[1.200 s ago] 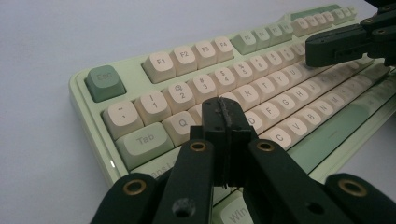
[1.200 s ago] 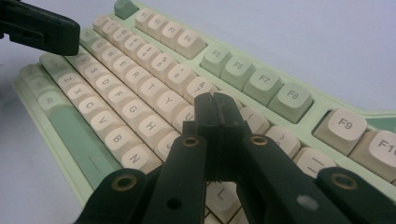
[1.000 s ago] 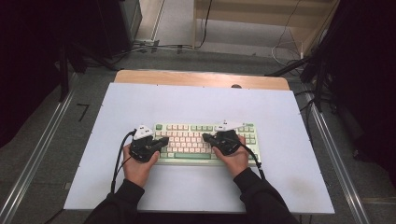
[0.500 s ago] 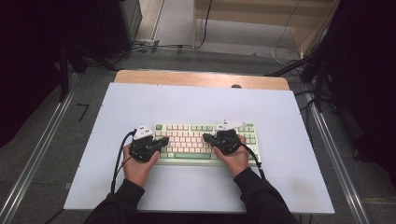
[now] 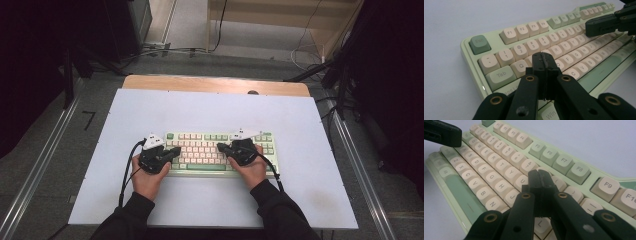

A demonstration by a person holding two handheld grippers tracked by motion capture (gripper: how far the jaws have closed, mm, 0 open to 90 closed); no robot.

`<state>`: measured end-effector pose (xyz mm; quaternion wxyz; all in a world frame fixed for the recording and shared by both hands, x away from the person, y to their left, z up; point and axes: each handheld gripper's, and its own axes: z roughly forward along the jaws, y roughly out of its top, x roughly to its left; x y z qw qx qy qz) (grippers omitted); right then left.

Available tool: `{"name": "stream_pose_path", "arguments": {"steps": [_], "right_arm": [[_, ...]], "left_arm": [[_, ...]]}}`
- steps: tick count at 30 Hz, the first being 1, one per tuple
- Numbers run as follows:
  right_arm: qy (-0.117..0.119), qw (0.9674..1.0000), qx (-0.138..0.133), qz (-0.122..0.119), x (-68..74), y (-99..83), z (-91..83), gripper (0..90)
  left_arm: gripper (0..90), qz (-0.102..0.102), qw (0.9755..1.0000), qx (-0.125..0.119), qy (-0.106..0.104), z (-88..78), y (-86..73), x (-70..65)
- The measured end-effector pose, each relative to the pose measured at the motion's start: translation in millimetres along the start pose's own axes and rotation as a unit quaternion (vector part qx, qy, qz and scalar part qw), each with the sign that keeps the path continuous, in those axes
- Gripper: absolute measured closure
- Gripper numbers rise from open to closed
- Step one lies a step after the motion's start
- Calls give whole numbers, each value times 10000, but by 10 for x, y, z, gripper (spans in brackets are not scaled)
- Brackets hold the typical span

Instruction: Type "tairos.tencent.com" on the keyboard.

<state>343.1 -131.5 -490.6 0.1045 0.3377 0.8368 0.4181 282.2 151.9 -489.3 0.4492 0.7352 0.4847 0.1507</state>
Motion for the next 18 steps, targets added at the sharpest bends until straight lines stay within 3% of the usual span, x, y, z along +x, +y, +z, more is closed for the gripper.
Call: {"name": "stream_pose_path", "arguments": {"steps": [18], "right_arm": [[-47, 9999, 131, -83, 25, 1, 19, 881]], "left_arm": [[900, -3, 10000, -1, 0, 0, 0, -1]]}}
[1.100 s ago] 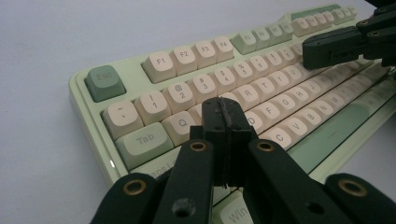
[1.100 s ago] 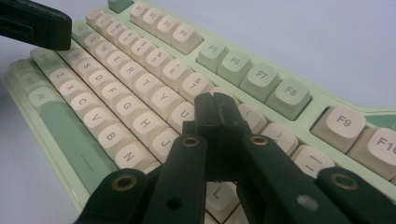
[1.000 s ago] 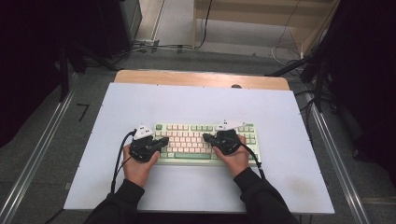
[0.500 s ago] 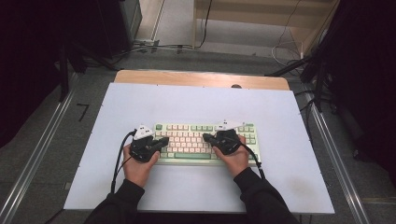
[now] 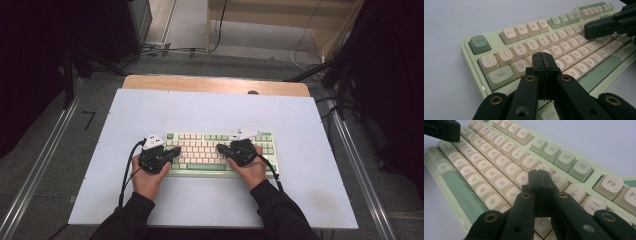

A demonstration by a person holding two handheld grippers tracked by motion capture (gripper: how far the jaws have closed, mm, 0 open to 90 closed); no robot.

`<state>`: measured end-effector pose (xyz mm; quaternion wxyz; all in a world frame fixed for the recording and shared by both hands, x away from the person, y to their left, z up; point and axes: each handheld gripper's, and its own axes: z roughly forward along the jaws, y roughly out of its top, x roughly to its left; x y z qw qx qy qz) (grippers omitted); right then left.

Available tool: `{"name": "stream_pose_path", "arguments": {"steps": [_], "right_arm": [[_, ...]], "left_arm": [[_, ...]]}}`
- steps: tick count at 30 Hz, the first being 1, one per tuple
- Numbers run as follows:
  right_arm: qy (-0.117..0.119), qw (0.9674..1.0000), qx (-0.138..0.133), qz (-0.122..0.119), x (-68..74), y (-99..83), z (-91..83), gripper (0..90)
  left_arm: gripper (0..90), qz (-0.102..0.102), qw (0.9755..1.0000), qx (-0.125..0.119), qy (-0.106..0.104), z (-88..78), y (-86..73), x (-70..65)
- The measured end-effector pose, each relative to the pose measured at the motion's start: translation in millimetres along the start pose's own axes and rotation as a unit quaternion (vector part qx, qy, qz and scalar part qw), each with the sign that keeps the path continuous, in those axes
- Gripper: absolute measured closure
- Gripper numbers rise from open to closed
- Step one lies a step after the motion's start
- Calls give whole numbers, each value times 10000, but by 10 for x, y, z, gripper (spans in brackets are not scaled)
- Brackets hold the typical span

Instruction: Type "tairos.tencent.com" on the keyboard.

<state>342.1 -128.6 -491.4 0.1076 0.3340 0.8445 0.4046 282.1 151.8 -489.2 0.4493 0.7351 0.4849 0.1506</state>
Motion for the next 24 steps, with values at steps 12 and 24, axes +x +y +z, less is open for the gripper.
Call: {"name": "stream_pose_path", "arguments": {"steps": [12, 24], "right_arm": [[32, 9999, -164, 8, 11, 30, -115, 882], [4, 9997, -247, -44, 16, 20, -188, 882]], "left_arm": [[900, 2, 10000, -6, -7, -3, 2, -2], [900, 0, 10000, -18, -15, -8, 3, 2]]}}
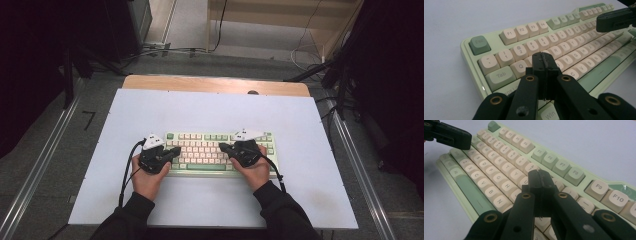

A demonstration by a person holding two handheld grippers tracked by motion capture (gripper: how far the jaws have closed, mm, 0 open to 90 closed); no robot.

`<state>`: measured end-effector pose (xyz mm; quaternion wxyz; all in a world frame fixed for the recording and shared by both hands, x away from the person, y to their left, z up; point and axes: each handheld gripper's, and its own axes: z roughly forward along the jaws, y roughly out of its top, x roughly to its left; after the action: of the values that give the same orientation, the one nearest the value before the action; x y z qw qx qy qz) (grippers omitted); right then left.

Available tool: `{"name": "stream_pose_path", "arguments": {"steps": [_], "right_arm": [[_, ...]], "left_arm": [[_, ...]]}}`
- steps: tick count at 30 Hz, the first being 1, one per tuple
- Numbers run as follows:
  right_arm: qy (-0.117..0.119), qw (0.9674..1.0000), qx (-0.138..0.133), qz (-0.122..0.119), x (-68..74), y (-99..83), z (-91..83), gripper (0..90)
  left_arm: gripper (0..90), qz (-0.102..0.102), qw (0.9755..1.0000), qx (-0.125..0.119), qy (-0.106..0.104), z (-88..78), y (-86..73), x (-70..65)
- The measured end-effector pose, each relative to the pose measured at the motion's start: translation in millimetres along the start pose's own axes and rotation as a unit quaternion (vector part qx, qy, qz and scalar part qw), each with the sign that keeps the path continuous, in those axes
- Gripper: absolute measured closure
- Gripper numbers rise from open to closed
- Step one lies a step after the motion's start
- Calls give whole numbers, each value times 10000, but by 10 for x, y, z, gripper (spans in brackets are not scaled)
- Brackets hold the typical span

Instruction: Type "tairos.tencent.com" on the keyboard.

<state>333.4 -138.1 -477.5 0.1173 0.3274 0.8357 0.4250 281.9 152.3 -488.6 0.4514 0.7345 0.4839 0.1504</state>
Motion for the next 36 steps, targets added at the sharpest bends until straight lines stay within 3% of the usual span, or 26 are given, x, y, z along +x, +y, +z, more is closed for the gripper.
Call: {"name": "stream_pose_path", "arguments": {"steps": [13, 36], "right_arm": [[-52, 10000, -27, 19, -38, -33, -79, 882], [-55, 10000, 10, 65, -54, -50, -44, 882]], "left_arm": [[900, 14, 10000, -5, -43, 31, 3, -32], [900, 15, 9998, -76, -171, 251, 148, -136]]}}
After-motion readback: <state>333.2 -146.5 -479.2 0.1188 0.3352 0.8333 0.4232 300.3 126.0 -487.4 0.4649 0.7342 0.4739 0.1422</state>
